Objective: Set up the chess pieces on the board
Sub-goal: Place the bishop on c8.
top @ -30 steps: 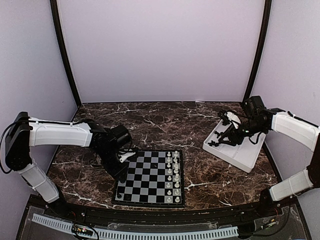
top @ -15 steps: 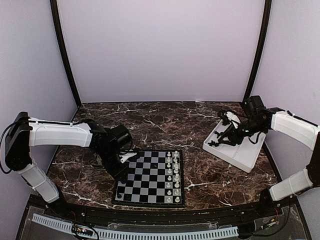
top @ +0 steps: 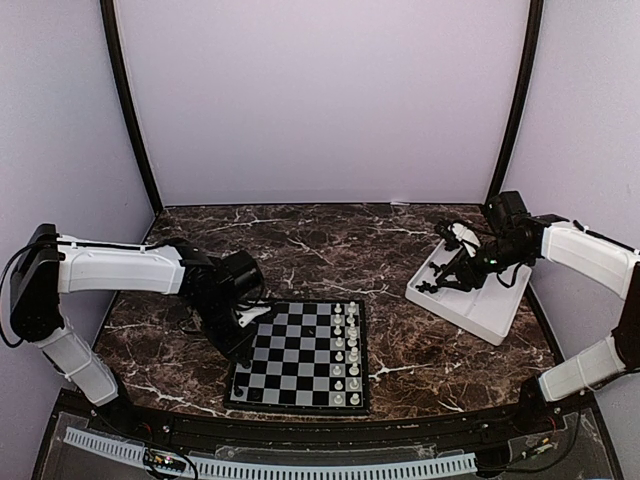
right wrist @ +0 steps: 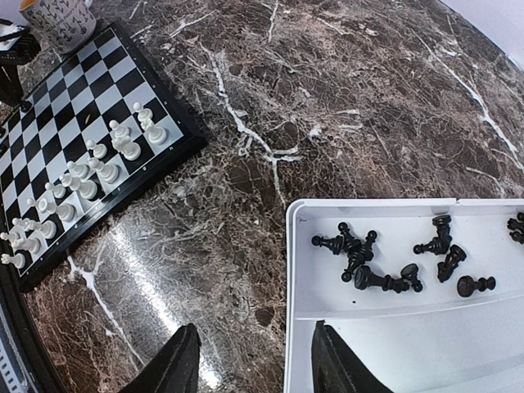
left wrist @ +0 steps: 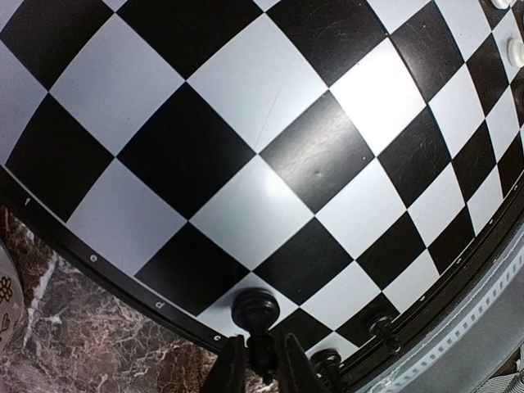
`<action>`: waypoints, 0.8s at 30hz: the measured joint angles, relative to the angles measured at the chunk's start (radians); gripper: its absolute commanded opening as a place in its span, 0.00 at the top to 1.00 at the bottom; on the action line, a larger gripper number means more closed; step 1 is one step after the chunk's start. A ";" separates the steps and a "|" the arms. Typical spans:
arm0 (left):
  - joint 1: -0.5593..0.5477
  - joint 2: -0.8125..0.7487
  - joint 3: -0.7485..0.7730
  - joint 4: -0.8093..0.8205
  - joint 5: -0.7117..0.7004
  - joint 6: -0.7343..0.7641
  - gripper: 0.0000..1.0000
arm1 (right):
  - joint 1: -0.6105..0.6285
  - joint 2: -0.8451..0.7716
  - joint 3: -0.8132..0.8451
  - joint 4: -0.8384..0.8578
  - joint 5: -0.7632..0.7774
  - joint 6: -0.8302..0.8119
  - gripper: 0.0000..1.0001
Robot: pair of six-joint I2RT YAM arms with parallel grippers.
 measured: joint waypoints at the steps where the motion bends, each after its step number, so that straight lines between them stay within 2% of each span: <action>1: 0.000 0.000 0.000 -0.003 -0.002 -0.001 0.84 | 0.000 0.000 0.000 0.000 0.000 0.000 0.52; 24: 0.000 -0.003 0.000 -0.032 -0.008 -0.018 0.88 | 0.000 0.000 0.000 0.000 -0.003 0.000 0.52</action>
